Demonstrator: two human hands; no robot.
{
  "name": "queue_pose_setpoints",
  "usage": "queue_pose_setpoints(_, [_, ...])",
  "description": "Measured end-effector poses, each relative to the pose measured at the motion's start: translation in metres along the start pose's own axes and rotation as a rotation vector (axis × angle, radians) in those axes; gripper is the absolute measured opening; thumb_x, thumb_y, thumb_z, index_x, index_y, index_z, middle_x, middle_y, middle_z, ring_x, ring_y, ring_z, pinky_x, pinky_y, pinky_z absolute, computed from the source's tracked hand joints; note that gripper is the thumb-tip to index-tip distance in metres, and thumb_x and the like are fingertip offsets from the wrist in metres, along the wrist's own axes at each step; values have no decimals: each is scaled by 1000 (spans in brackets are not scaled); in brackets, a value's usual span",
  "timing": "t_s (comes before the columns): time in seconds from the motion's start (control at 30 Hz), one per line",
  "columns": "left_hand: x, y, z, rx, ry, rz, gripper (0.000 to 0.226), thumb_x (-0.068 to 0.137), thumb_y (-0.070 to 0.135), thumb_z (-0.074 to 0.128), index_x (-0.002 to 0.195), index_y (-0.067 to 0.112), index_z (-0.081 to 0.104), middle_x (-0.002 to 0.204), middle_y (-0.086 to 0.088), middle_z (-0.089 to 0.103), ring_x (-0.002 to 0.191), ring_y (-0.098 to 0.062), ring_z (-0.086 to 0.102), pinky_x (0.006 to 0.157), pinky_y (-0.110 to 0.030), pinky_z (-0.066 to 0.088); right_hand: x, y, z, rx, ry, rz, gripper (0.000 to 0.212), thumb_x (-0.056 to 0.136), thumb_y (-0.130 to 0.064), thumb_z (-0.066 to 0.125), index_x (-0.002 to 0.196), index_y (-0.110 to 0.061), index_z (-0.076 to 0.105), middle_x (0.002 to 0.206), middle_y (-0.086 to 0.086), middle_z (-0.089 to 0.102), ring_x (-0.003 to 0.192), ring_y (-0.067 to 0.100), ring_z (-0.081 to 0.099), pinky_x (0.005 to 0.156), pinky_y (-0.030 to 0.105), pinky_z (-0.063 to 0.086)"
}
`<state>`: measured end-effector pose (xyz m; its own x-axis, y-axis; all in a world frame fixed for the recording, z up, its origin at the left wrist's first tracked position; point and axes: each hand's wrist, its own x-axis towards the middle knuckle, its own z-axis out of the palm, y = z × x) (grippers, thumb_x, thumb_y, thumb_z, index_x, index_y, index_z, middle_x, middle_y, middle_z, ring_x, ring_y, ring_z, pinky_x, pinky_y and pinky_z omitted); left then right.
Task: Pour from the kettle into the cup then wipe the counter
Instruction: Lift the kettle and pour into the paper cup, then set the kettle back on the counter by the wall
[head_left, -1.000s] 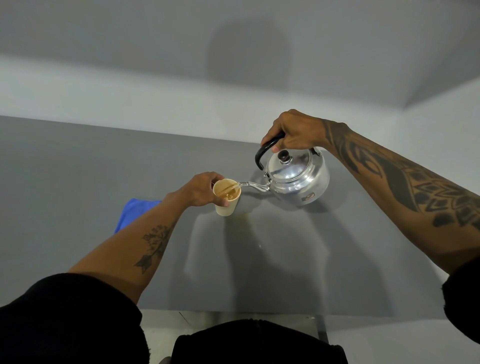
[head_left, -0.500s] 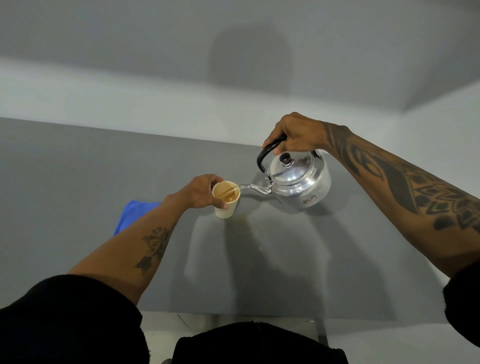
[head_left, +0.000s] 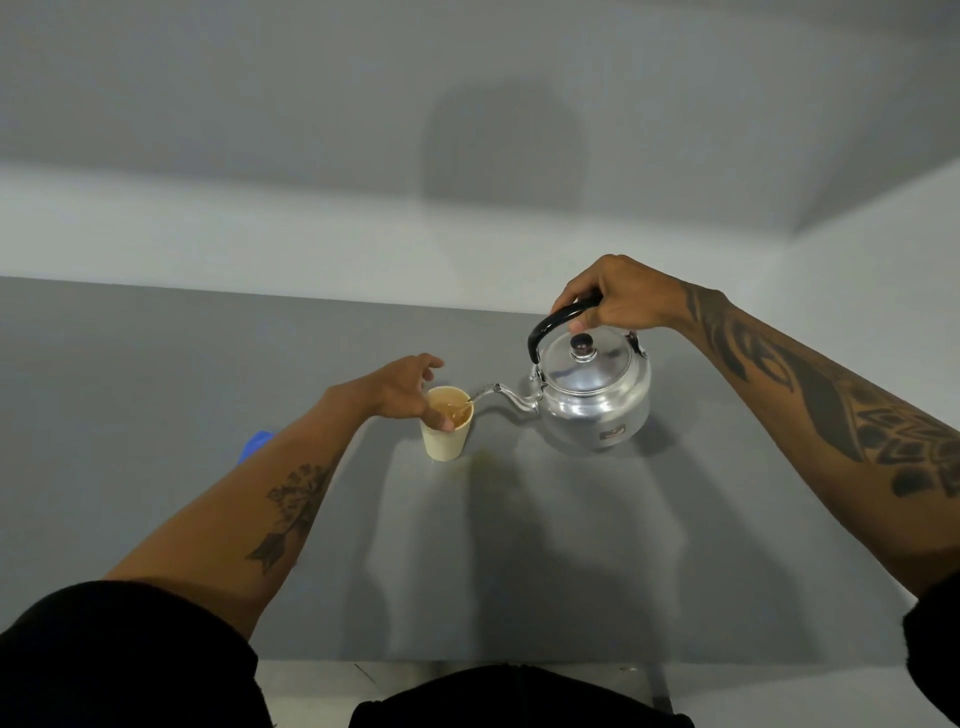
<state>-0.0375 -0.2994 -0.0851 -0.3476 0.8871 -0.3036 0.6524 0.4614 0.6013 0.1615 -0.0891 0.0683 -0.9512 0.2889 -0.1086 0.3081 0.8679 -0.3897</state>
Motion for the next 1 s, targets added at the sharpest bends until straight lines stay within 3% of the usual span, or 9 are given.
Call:
queue_pose_setpoints(0.13, [5,38,-34,34,52,81,96,64,40,86,143,19,35,140,-4,47,121,-21,48,96,-32,44,-18,20,3,103,53,47,14,78,-11,74,91,-18,73,84,4,73,79,16,64,75,27,48])
queue_pose_setpoints(0.27, [14,89,-63,30,60,177,89,61,46,86,137,26,43,135,3,52,118,-14,50,93,-29,43,-24,33,-6,151,122,90,6,80,-11,73,85,-14,71,73,-1,64,69,13,57,68,29,45])
queue_pose_setpoints(0.4, [27,151,-82,45,40,276,78,65,42,85,132,23,50,121,4,60,109,-13,58,90,-27,47,-28,38,-18,197,185,106,3,82,-11,71,82,-13,68,74,2,61,70,16,54,68,32,43])
queue_pose_setpoints(0.53, [43,211,-92,166,30,311,58,66,36,84,117,22,61,107,4,64,97,-15,61,86,-30,50,-25,33,-35,216,260,129,4,82,-13,71,84,-11,68,71,1,57,66,18,50,65,31,41])
queue_pose_setpoints(0.73, [65,255,-105,283,75,290,11,72,20,77,79,18,69,75,-1,73,67,-12,66,54,-19,44,-18,29,-61,187,324,149,11,81,-15,71,88,-7,69,70,1,58,60,10,50,58,22,39])
queue_pose_setpoints(1.0, [85,273,-113,245,107,306,10,75,15,76,84,13,72,70,-1,72,67,-12,68,57,-19,48,-10,43,-84,139,336,170,15,81,-15,72,88,-2,70,65,0,57,57,11,50,56,21,40])
